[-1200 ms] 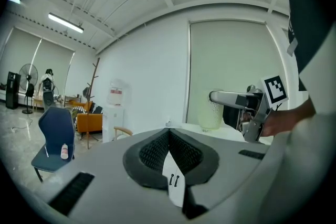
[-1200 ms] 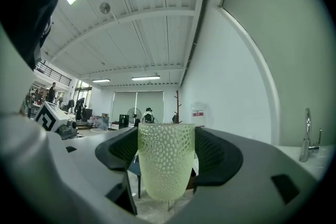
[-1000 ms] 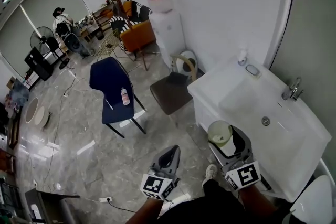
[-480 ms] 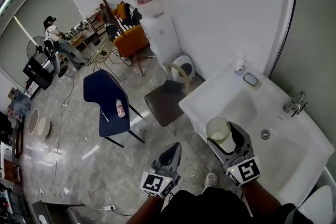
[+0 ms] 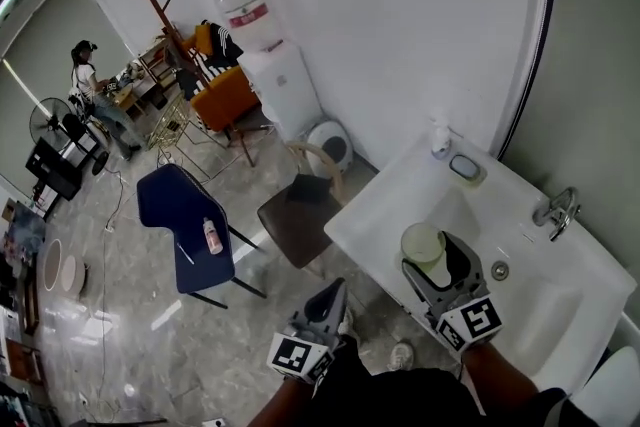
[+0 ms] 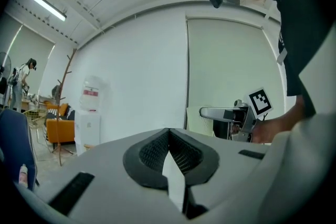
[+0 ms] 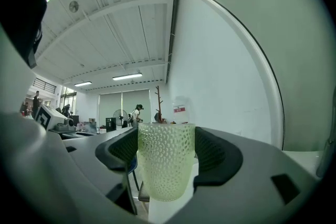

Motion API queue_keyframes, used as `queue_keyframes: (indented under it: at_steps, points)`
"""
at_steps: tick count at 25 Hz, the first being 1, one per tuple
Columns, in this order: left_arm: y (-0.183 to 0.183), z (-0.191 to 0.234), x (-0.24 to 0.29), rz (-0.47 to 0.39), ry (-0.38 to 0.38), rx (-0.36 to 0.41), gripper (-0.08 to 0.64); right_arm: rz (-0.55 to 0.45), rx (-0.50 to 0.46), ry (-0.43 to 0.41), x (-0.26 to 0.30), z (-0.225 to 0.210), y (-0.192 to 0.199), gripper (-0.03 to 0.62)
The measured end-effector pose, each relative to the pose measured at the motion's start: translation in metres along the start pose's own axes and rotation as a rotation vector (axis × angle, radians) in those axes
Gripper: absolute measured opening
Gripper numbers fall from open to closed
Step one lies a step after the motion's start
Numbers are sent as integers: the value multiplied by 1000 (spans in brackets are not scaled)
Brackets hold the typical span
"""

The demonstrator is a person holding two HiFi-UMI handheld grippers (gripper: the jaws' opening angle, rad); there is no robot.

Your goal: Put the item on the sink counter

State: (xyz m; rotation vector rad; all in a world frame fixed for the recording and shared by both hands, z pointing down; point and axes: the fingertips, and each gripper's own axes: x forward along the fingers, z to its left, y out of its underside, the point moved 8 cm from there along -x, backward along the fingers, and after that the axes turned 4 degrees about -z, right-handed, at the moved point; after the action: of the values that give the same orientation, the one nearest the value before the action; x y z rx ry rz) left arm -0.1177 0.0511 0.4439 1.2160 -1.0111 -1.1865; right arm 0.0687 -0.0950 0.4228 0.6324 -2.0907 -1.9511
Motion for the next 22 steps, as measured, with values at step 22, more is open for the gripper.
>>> queue_keyframes:
  at_steps: [22]
  points:
    - [19,168,152,80,295,-54,12,96,-92,411,128,-48,47,347]
